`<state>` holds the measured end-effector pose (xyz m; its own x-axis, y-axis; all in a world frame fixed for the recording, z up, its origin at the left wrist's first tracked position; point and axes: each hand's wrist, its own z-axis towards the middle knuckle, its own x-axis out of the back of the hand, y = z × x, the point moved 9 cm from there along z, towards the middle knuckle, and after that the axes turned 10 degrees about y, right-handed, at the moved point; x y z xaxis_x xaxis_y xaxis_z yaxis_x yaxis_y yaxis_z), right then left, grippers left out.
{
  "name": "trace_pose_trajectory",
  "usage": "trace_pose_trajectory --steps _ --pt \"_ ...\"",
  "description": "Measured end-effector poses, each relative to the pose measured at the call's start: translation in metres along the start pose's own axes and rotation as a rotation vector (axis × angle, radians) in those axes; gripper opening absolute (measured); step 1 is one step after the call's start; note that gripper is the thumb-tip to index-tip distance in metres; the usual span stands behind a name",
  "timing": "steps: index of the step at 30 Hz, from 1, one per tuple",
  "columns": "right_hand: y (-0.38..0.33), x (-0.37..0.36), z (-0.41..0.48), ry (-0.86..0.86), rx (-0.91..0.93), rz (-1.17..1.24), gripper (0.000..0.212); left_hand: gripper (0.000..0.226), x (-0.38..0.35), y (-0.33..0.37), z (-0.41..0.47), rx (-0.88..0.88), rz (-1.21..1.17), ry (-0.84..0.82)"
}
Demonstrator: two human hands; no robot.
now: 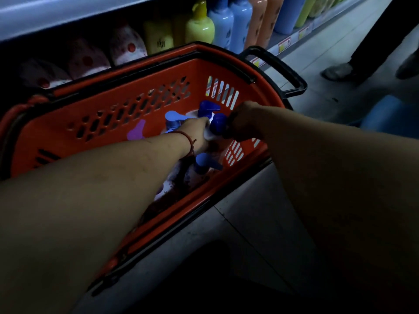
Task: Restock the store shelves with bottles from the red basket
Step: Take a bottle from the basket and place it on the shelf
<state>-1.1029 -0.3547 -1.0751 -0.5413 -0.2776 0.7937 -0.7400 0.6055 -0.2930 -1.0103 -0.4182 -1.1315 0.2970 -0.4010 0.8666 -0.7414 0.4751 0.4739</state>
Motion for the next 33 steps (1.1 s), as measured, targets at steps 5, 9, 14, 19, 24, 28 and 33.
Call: trace_pose_trajectory --steps 5,9,14,19,24,28,33 --pt "0.0 0.032 -0.043 0.043 0.034 0.351 0.041 0.045 0.059 0.034 -0.029 -0.05 -0.113 0.127" --pt "0.0 0.06 -0.077 0.161 0.085 0.636 0.033 0.043 0.122 0.059 -0.067 -0.133 -0.105 0.211" --pt "-0.027 0.073 -0.129 0.239 0.247 0.764 0.039 0.039 0.197 0.077 -0.115 -0.238 -0.223 0.399" --pt "-0.066 0.067 -0.182 0.137 0.455 0.916 0.034 0.054 0.263 0.084 -0.162 -0.276 -0.241 0.465" --pt "-0.113 0.065 -0.242 -0.076 0.577 1.046 0.031 0.065 0.318 0.066 -0.213 -0.211 -0.32 0.536" --pt "-0.159 0.056 -0.279 -0.039 0.622 1.022 0.031 0.067 0.351 0.031 -0.252 -0.105 -0.522 0.588" --pt "-0.212 0.013 -0.287 0.065 0.603 1.196 0.027 0.03 0.364 -0.02 -0.305 -0.022 -0.308 0.653"
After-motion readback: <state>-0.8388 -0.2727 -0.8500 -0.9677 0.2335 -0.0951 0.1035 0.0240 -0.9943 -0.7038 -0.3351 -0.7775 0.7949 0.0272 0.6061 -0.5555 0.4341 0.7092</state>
